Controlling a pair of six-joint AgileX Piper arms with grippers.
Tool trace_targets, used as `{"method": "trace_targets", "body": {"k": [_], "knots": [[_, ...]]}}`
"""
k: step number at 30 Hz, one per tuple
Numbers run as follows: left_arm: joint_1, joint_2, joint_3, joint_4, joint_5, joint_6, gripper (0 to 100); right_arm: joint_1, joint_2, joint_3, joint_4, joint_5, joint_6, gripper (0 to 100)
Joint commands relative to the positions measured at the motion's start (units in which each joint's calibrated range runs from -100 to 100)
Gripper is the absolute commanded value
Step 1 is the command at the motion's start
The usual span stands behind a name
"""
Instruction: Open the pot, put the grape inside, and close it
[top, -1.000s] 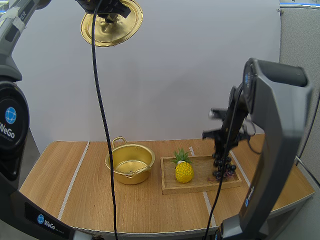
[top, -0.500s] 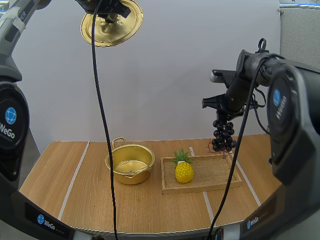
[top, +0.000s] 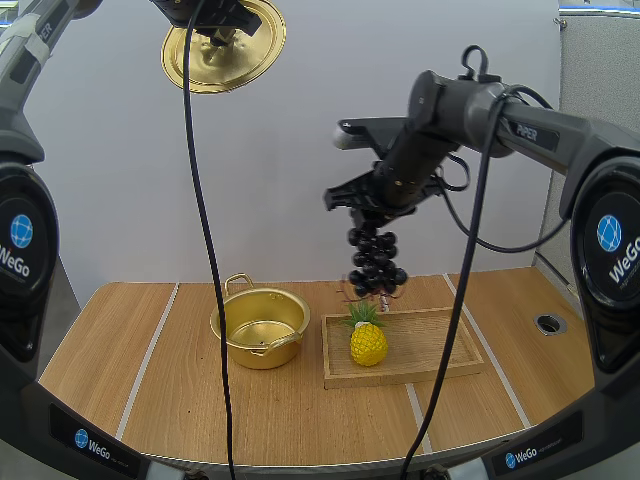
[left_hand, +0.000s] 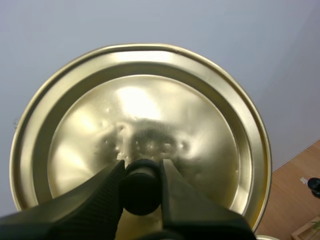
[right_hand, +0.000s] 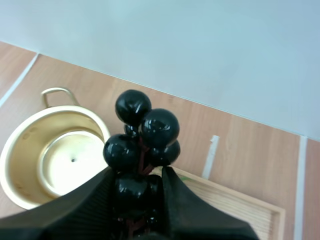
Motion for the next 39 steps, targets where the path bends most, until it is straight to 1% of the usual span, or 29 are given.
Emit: {"method": "trace_targets", "body": {"k": [1, 7, 13, 17, 22, 28, 36, 39], "knots": [[-0.19, -0.6, -0.5, -0.1, 0.0, -0.1, 0, 2.1, 0.8, -2.6, -0.2, 0.4, -0.3, 0], [-0.19, -0.6, -0.5, -0.1, 0.0, -0.1, 0, 5.9, 4.1, -5.1, -0.2, 1.1, -0.3, 0], [-0.19, -0.6, -0.5, -0.1, 0.0, -0.1, 0, 9.0, 7.5, -5.2, 0.0, -2.2, -0.3, 0], [-0.19, -0.6, -0.5, -0.1, 0.0, -0.1, 0, 10.3, 9.8, -5.8, 0.2, -4.6, -0.3, 0], [-0.19, -0.6, -0.5, -0.1, 0.0, -0.1, 0, 11.1, 13.0, -5.8, 0.3, -8.4, -0.3, 0], [-0.19, -0.6, -0.5, -0.1, 0.0, -0.1, 0, 11.3, 16.8, -6.1, 0.3, -12.4, -1.6, 0], [-0.19, -0.6, -0.5, -0.1, 0.0, -0.1, 0, 11.3, 22.8, -12.6, 1.5, -8.2, -1.8, 0], [-0.19, -0.6, -0.5, -0.1, 0.0, -0.1, 0, 11.9, 23.9, -13.9, 1.5, -8.0, -1.8, 0]]}}
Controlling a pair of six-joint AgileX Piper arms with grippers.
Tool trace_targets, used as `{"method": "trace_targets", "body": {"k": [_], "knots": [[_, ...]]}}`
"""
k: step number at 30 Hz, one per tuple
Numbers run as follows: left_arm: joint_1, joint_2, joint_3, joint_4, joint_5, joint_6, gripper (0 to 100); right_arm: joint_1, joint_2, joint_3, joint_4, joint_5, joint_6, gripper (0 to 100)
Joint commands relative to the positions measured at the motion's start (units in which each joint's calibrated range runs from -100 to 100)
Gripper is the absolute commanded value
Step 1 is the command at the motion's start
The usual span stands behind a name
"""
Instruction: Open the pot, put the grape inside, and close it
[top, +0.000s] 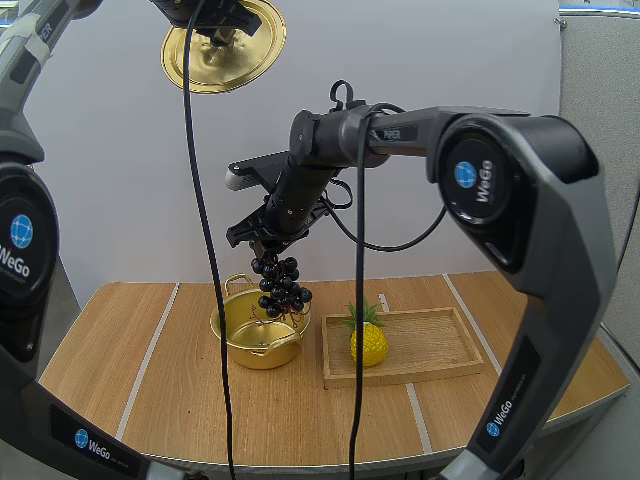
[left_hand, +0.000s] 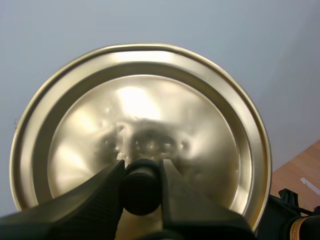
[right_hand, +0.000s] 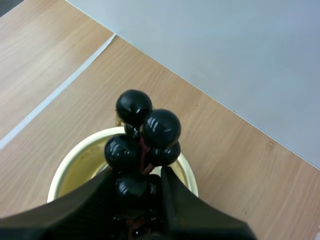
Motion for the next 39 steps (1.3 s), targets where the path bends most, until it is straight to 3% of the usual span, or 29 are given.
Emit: {"method": "trace_targets", "body": {"k": [1, 22, 39], "knots": [[-0.19, -0.6, -0.5, -0.1, 0.0, -0.1, 0, 0.7, 0.7, -1.5, 0.5, 0.5, -0.6, 0], [-0.19, -0.6, -0.5, -0.1, 0.0, -0.1, 0, 2.0, 6.5, -1.0, 0.5, 7.1, -0.6, 0], [-0.19, -0.6, -0.5, -0.1, 0.0, -0.1, 0, 2.1, 9.3, 5.9, 1.0, 3.4, -0.6, 0]]}}
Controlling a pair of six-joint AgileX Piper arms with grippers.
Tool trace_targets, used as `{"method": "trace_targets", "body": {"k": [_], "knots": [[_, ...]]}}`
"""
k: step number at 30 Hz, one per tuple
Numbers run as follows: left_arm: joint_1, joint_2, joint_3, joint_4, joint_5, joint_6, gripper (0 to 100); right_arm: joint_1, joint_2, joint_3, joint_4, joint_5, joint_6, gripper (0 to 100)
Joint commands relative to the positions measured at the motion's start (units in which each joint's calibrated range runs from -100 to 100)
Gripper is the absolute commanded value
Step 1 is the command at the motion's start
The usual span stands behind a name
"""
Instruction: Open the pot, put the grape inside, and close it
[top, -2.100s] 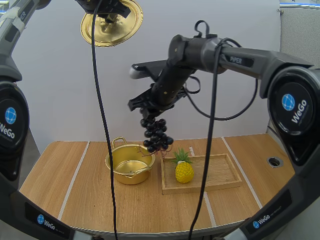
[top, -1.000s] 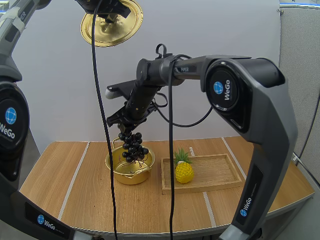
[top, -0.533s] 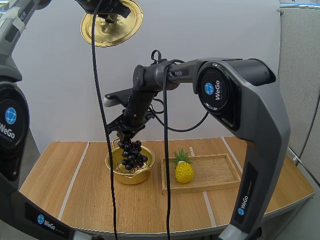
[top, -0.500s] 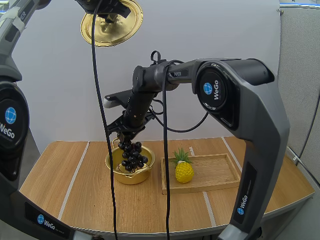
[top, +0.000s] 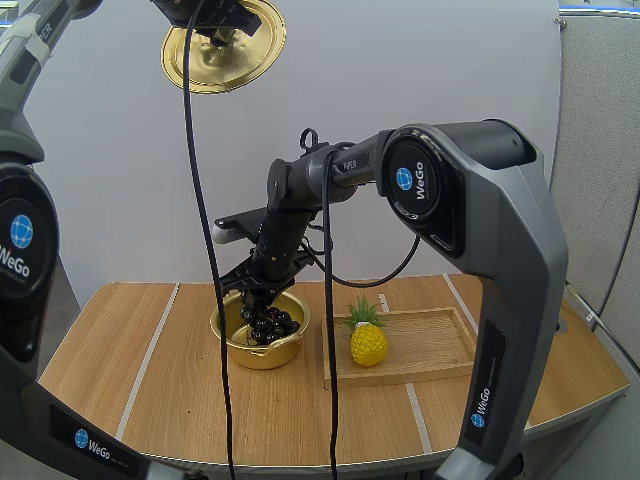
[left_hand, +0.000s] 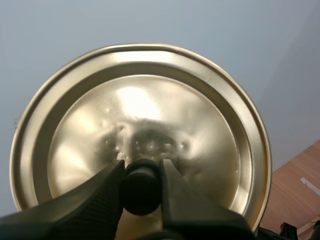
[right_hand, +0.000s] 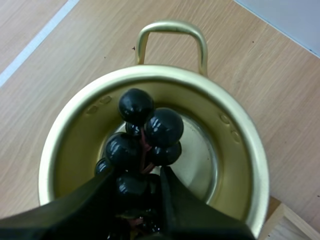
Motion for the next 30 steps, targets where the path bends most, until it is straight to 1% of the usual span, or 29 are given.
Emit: {"method": "trace_targets", "body": {"k": [1, 7, 18, 27, 30], "knots": [[-0.19, -0.6, -0.5, -0.1, 0.0, -0.1, 0, 0.1, 0.5, 0.6, -0.4, 2.8, -0.6, 0], [-0.19, -0.6, -0.5, -0.1, 0.0, -0.1, 0, 0.1, 2.8, 0.6, -0.4, 4.7, -0.6, 0], [-0.19, -0.6, -0.5, -0.1, 0.0, -0.1, 0, 0.1, 6.1, 0.6, -2.9, 6.1, 0.2, 0], [-0.19, -0.6, -0.5, -0.1, 0.0, -0.1, 0, 0.1, 6.1, 0.6, -3.3, 6.3, 4.3, 0], [-0.19, -0.6, -0.5, -0.1, 0.0, -0.1, 0, 0.1, 6.1, 0.6, -3.3, 6.3, 4.3, 0]]}}
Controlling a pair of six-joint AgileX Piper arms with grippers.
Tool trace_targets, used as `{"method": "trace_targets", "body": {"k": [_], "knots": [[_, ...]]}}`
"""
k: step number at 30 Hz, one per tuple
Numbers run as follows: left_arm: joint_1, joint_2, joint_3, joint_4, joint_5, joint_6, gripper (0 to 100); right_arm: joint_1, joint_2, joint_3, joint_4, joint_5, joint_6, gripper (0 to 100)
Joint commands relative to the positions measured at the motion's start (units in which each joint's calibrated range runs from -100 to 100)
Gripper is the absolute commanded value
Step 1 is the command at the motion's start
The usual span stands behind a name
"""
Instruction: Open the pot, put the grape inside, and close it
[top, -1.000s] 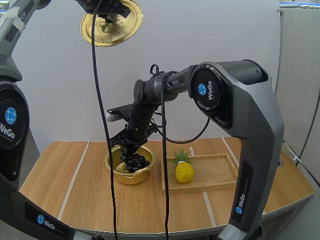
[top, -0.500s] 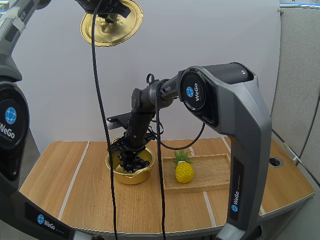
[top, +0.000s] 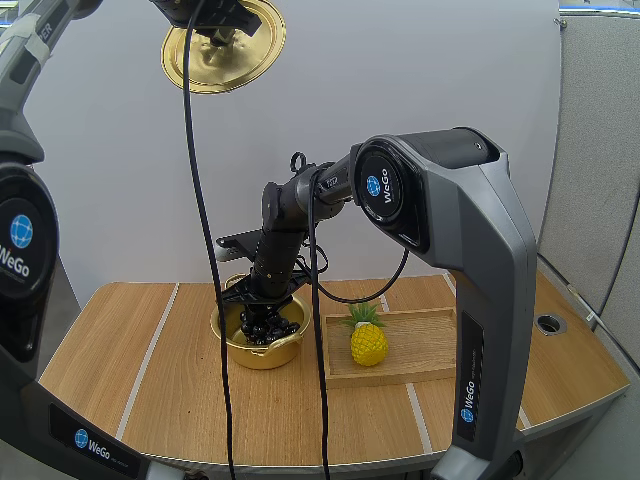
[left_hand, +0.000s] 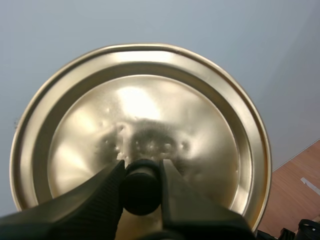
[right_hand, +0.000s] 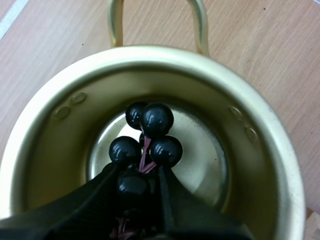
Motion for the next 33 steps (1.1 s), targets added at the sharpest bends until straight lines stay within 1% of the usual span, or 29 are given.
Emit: {"method": "trace_targets", "body": {"k": [1, 6, 10, 12, 13, 14, 15, 16, 17, 26, 33], "knots": [[-0.19, -0.6, -0.5, -0.1, 0.0, -0.1, 0, 0.0, 0.6, 0.9, -2.4, 8.3, 0.4, 0], [-0.19, -0.6, -0.5, -0.1, 0.0, -0.1, 0, 0.0, 0.6, 0.9, -3.4, 8.3, 0.5, 0], [-0.19, -0.6, -0.5, -0.1, 0.0, -0.1, 0, 0.0, 0.6, 0.9, -4.3, 9.4, 2.9, 0], [-0.19, -0.6, -0.5, -0.1, 0.0, -0.1, 0, 0.0, 0.6, 0.9, -4.0, 9.4, 3.0, 1], [-0.19, -0.6, -0.5, -0.1, 0.0, -0.1, 0, 0.0, 0.6, 0.9, -4.0, 9.4, 3.0, 12], [-0.19, -0.6, -0.5, -0.1, 0.0, -0.1, 0, 0.0, 0.6, 0.9, -4.0, 9.7, 3.0, 31], [-0.19, -0.6, -0.5, -0.1, 0.0, -0.1, 0, 0.0, 0.6, 0.9, -4.0, 9.7, 3.0, 55], [-0.19, -0.6, -0.5, -0.1, 0.0, -0.1, 0, 0.0, 0.6, 0.9, -4.1, 9.7, 3.0, 88], [-0.19, -0.6, -0.5, -0.1, 0.0, -0.1, 0, 0.0, 0.6, 0.9, -4.3, 9.7, 3.0, 100], [-0.19, -0.6, -0.5, -0.1, 0.0, -0.1, 0, 0.0, -0.9, 0.9, -4.3, 10.5, 3.0, 100], [-0.19, -0.6, -0.5, -0.1, 0.0, -0.1, 0, 0.0, -7.0, 0.8, -4.7, 9.6, 3.0, 100]]}}
